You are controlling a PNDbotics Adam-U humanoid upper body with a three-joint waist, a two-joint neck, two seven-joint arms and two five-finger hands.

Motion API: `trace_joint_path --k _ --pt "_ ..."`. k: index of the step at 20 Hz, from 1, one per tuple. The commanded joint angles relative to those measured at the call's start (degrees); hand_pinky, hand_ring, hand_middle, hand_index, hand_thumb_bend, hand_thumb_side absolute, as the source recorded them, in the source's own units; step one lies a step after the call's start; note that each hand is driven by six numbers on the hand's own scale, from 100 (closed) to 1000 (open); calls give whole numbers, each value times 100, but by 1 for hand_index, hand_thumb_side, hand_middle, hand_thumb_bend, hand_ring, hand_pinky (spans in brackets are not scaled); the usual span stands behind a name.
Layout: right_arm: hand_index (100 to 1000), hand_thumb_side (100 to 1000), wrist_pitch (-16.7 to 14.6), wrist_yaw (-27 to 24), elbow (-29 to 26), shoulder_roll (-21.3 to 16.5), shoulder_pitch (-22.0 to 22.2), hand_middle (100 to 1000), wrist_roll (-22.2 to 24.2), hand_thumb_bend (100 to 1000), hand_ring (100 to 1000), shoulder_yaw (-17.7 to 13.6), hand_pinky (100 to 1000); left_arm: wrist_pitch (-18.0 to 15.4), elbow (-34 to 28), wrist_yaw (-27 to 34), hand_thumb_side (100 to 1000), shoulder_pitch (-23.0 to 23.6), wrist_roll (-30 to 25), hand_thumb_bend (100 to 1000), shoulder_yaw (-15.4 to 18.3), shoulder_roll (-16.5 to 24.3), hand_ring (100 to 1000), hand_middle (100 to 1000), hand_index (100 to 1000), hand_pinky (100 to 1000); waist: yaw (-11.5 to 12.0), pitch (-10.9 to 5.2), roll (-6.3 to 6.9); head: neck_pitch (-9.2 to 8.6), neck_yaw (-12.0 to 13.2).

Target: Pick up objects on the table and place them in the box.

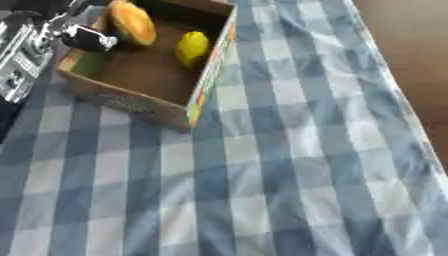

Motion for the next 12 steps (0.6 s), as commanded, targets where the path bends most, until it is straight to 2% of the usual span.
trace_joint_path --k 1,3,7,9,10,12 --pt "719 647 5 -59 -122 -70 -26 698 32 100 863 -16 735 -79 -220 -96 445 -140 247 715 38 72 911 863 985 897 1 -140 -16 -66 6" --pt "720 646 8 -64 -122 -62 -18 698 41 100 863 -12 735 -124 -305 -75 440 -126 380 708 33 76 903 857 978 890 1 -158 -16 -63 2" --pt "721 645 9 -47 -122 -82 49 698 11 100 862 -49 736 -50 -885 523 409 37 722 559 99 129 863 825 944 861 67 -233 -10 10 -71" --pt "722 646 -1 -25 -122 -107 83 699 -23 100 861 -76 737 84 -1633 1211 371 279 883 443 164 224 840 811 933 850 145 -297 -14 83 -156" --pt "723 645 -13 -12 -122 -121 96 700 -43 100 860 -91 738 196 -2093 1621 382 441 952 353 226 269 810 793 923 834 190 -329 -21 120 -213" --pt "724 645 -37 20 -122 -159 133 700 -94 100 860 -128 739 468 -3176 2621 369 856 1112 244 421 381 772 758 898 810 300 -393 -47 185 -351"
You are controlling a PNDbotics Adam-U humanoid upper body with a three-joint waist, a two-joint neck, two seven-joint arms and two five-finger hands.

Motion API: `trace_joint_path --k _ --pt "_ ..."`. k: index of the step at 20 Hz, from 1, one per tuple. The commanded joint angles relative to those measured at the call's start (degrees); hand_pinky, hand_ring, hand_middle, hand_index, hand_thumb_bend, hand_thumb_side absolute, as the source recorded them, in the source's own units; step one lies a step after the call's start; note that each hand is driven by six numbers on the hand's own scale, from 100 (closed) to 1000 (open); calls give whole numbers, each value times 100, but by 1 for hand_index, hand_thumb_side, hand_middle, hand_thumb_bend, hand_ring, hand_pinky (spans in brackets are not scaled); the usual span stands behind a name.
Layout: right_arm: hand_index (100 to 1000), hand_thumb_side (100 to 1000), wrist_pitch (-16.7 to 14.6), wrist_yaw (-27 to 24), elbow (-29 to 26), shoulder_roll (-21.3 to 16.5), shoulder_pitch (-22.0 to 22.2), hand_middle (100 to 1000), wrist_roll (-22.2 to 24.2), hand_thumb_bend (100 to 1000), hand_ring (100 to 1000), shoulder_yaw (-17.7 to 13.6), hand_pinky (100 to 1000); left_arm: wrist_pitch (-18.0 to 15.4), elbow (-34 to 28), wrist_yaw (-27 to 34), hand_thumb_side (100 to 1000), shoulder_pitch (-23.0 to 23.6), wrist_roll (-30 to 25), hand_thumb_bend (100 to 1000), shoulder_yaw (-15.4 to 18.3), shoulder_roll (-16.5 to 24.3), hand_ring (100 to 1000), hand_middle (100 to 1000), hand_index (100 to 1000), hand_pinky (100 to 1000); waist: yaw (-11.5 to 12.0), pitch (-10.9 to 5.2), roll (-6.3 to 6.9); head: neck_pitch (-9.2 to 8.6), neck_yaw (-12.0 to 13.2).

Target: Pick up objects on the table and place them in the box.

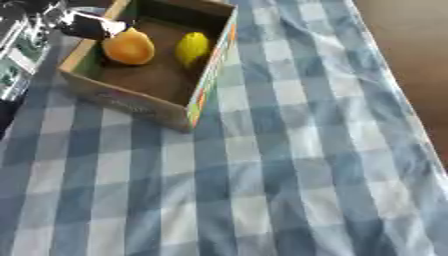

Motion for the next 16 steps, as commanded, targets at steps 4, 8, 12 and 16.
trace_joint_path --k 4,8,12,16 --pt "726 644 -72 108 -122 -265 95 701 -189 100 858 -178 740 519 -2955 2420 306 1027 945 217 723 654 743 733 882 783 311 -307 -107 161 -453" --pt "727 645 -88 185 -122 -295 207 702 -296 100 857 -244 741 -425 -3162 3327 241 1695 2150 264 1208 845 733 713 864 772 535 -405 -151 198 -631" --pt "728 645 -98 244 -122 -326 280 703 -387 100 855 -297 742 -1383 -3174 3596 220 2615 2984 259 1576 918 734 714 857 768 738 -487 -203 226 -686" --pt "730 645 -115 274 -122 -331 295 704 -433 100 854 -307 744 -1893 -3175 3497 247 3460 3497 247 1782 650 725 707 852 761 892 -571 -265 276 -710"
